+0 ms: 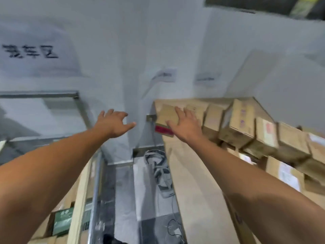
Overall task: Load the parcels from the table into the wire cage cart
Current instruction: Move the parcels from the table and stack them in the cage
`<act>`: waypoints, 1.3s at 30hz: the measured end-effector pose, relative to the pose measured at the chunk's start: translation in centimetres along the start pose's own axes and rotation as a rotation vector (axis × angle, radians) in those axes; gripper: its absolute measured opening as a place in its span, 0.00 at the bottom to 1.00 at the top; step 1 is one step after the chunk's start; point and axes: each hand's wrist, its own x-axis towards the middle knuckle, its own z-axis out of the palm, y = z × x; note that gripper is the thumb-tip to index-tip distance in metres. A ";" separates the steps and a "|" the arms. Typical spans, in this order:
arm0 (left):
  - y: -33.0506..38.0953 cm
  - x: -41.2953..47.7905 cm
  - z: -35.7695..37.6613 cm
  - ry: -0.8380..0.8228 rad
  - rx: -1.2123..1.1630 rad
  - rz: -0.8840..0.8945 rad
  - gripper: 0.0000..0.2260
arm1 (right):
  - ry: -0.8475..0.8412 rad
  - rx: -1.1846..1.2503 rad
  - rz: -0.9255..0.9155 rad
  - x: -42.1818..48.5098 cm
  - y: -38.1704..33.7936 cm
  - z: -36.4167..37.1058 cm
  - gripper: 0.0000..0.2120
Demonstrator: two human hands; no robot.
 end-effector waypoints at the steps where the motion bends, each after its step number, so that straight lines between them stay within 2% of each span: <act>1: 3.0 -0.1 -0.3 -0.015 0.013 0.051 0.37 | 0.012 0.016 0.041 -1.7 2.5 -1.2 0.36; 5: 13.8 -1.1 -1.1 -0.078 0.096 0.254 0.35 | 0.065 0.072 0.189 -8.2 11.7 -5.9 0.35; 9: 20.5 -1.6 -1.8 -0.156 0.232 0.422 0.37 | 0.125 0.079 0.321 -13.3 18.7 -9.6 0.35; 12: 25.4 -0.5 -3.1 -0.094 0.192 0.499 0.44 | 0.161 0.096 0.423 -15.4 22.6 -11.4 0.37; 13: 27.2 0.0 -3.2 -0.074 0.144 0.511 0.44 | 0.167 0.100 0.455 -15.9 23.7 -11.7 0.37; 15: 30.7 0.9 -2.8 -0.050 0.078 0.525 0.39 | 0.177 0.101 0.514 -16.4 25.6 -12.1 0.37; 19: 35.8 3.5 -0.2 -0.047 -0.061 0.539 0.46 | 0.171 0.097 0.589 -15.6 28.3 -12.1 0.37; 22: 38.4 5.9 1.8 -0.083 -0.139 0.527 0.40 | 0.144 0.108 0.624 -13.3 29.4 -11.2 0.38; 25: 40.3 8.4 3.2 -0.125 -0.207 0.497 0.38 | 0.121 0.107 0.631 -9.6 30.4 -10.4 0.38; 30: 42.2 11.9 5.0 -0.251 -0.348 0.445 0.36 | 0.077 0.074 0.623 -3.4 31.1 -8.0 0.37; 36: 43.3 14.1 7.2 -0.468 -0.530 0.443 0.27 | 0.044 0.036 0.620 -0.1 31.3 -5.3 0.36; 39: 43.4 14.3 8.1 -0.527 -0.630 0.392 0.29 | 0.093 0.044 0.627 0.3 31.2 -4.7 0.35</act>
